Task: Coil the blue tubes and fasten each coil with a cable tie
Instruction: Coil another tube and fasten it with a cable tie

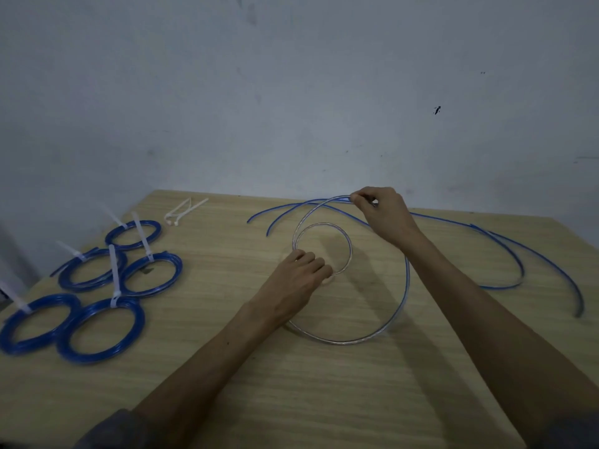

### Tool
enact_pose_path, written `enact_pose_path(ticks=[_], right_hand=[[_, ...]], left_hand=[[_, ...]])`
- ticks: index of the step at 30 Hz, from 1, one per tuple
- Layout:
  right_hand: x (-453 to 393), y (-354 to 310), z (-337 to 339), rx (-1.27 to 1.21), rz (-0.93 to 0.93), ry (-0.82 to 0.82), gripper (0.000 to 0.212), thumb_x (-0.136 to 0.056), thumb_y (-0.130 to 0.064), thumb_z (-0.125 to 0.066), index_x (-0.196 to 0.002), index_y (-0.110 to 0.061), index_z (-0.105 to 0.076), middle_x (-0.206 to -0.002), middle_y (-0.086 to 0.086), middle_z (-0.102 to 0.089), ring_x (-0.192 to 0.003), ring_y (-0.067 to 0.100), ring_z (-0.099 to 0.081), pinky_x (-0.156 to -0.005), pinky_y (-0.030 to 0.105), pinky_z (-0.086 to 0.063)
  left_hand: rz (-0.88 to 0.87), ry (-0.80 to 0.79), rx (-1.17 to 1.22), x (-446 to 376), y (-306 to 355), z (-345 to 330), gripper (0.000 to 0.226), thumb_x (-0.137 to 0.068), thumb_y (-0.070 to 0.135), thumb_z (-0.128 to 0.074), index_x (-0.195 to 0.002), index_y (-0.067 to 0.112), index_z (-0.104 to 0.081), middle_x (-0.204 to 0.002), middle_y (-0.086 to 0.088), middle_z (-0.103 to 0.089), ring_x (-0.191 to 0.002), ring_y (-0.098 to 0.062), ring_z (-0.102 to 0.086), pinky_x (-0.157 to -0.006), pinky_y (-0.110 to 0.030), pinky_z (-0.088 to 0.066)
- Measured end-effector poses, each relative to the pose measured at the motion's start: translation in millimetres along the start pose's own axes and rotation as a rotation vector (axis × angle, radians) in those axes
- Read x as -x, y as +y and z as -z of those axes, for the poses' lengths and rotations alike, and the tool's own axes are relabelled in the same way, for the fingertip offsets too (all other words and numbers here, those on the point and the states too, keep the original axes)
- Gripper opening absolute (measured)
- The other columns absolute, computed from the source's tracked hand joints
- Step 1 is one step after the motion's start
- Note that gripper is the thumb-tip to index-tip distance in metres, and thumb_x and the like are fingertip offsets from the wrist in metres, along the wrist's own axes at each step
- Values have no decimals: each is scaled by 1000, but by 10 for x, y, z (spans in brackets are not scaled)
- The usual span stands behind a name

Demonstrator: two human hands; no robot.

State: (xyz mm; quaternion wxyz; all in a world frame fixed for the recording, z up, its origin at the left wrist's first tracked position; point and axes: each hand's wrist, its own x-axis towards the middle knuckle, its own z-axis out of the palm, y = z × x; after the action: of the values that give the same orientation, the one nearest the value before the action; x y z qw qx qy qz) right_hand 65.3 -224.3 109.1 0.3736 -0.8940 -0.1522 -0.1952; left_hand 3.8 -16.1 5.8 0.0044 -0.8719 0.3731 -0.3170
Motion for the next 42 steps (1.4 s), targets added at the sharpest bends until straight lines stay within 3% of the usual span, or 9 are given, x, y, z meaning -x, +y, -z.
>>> enact_pose_path(ticks=[6, 11, 14, 16, 22, 29, 33, 38, 42], right_hand=[[65, -4, 3, -72, -28, 1, 25, -101, -28, -58, -109, -13, -76, -103, -6, -73, -97, 5, -64, -80, 9, -42], [133, -55, -77, -99, -17, -86, 23, -103, -22, -53, -97, -12, -73, -87, -3, -71, -76, -1, -62, -73, 19, -47], [175, -165, -132, -315, -127, -135, 22, -103, -13, -50, -93, -13, -69, -81, -2, -62, -53, 2, -45, -57, 20, -41], [196, -307, -177, -486, -181, -174, 22, -102, -8, -47, -102, -14, -68, -83, 1, -60, -52, 8, -38, -51, 23, -37], [236, -690, -298, -668, -188, -253, 29, -103, -7, -51, -131, -4, -58, -89, 7, -65, -55, 12, -49, -55, 27, -50], [312, -865, -363, -726, -163, -227, 14, -98, -12, -62, -109, -2, -64, -84, 7, -73, -60, 15, -58, -58, 27, -53], [309, -919, -353, -693, -160, -214, 12, -99, -12, -63, -106, -3, -64, -79, 5, -73, -58, 15, -61, -57, 27, -54], [358, -961, -325, -668, -147, -209, 17, -99, -15, -62, -108, 0, -64, -84, 12, -73, -59, 16, -63, -57, 27, -56], [445, -981, -321, -653, -130, -248, 23, -102, -20, -58, -106, 2, -63, -79, 13, -71, -60, 16, -63, -58, 27, -55]], left_hand=[[112, 9, 17, 12, -138, 29, 36, -72, -7, -70, -97, 18, -63, -86, 1, -62, -77, -22, -54, -77, -30, -32], [378, 113, 64, -7, -205, 73, 19, -84, 2, -55, -94, 18, -59, -81, 1, -58, -77, -27, -55, -74, -35, -30], [559, 150, 69, -37, -316, 95, 17, -90, 2, -57, -98, 17, -59, -87, 1, -63, -80, -27, -56, -73, -35, -26], [649, 137, 99, -88, -339, 163, 15, -95, 2, -52, -101, 14, -59, -88, -2, -66, -78, -29, -58, -70, -35, -24], [920, 327, 647, -334, -250, 415, 19, -108, 14, -33, -99, 13, -49, -85, 3, -55, -68, -17, -48, -63, -32, -29], [1107, 244, 1227, -597, -261, 741, 40, -109, 32, -27, -98, 17, -63, -104, 3, -70, -107, -8, -63, -91, -32, -44], [1151, 288, 1331, -665, -267, 809, 43, -108, 31, -28, -91, 24, -67, -92, 8, -74, -96, -6, -67, -102, -39, -46], [1163, 449, 1518, -701, -249, 865, 43, -106, 33, -31, -88, 16, -66, -73, 0, -65, -75, -15, -61, -73, -29, -51], [1221, 437, 1571, -762, -240, 913, 36, -107, 34, -35, -85, 17, -58, -67, 1, -46, -53, -11, -40, -47, -23, -33]])
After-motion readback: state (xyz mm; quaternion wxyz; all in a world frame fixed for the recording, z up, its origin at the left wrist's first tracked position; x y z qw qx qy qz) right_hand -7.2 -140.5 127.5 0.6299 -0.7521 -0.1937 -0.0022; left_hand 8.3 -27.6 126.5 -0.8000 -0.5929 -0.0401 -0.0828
